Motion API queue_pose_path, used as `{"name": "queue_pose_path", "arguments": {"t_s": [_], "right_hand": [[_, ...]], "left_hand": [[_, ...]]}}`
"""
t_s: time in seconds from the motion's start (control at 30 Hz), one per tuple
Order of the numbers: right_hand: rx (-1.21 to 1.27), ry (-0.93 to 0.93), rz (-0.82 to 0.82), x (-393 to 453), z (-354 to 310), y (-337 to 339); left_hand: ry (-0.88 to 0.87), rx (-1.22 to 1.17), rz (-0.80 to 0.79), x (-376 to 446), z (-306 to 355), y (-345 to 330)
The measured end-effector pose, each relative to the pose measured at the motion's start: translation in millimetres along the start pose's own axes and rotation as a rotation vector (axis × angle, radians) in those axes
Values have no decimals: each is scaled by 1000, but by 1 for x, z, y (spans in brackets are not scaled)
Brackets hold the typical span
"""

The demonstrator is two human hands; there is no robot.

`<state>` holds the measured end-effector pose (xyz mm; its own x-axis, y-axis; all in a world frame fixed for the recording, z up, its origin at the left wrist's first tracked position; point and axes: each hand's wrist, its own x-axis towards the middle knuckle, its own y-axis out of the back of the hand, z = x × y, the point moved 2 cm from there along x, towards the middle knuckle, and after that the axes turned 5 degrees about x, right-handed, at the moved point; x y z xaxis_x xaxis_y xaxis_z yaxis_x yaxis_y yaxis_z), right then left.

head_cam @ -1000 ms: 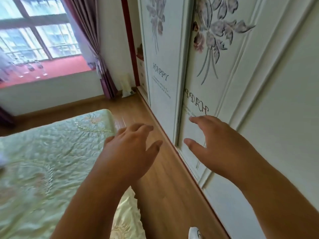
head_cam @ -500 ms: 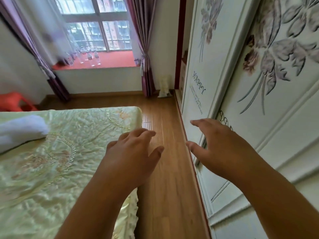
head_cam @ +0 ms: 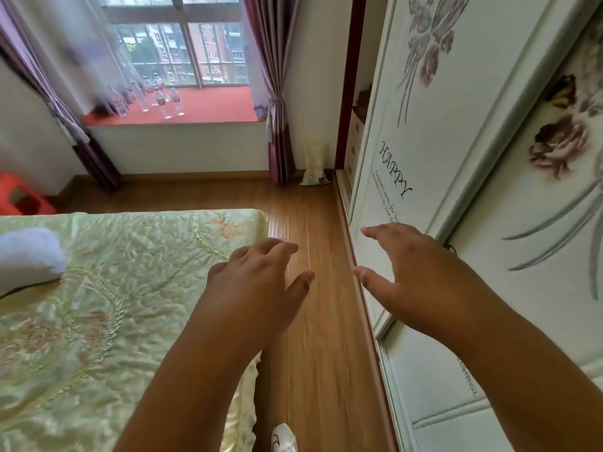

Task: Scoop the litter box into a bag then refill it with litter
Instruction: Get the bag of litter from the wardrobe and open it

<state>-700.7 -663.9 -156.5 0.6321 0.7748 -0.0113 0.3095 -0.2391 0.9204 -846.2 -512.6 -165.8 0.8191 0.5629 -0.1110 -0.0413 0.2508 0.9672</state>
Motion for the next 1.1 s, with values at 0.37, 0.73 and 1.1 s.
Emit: {"name": "queue_pose_path", "arguments": {"t_s": [0.37, 0.73, 1.1], "right_hand": [[51, -59, 54, 162, -1, 14], [95, 10, 59, 348, 58, 26], [64, 114, -1, 518, 84, 52]], "left_hand": [[-62, 60, 51, 166, -36, 50], [0, 115, 71, 347, -28, 60], [114, 71, 68, 487, -31, 74]]}}
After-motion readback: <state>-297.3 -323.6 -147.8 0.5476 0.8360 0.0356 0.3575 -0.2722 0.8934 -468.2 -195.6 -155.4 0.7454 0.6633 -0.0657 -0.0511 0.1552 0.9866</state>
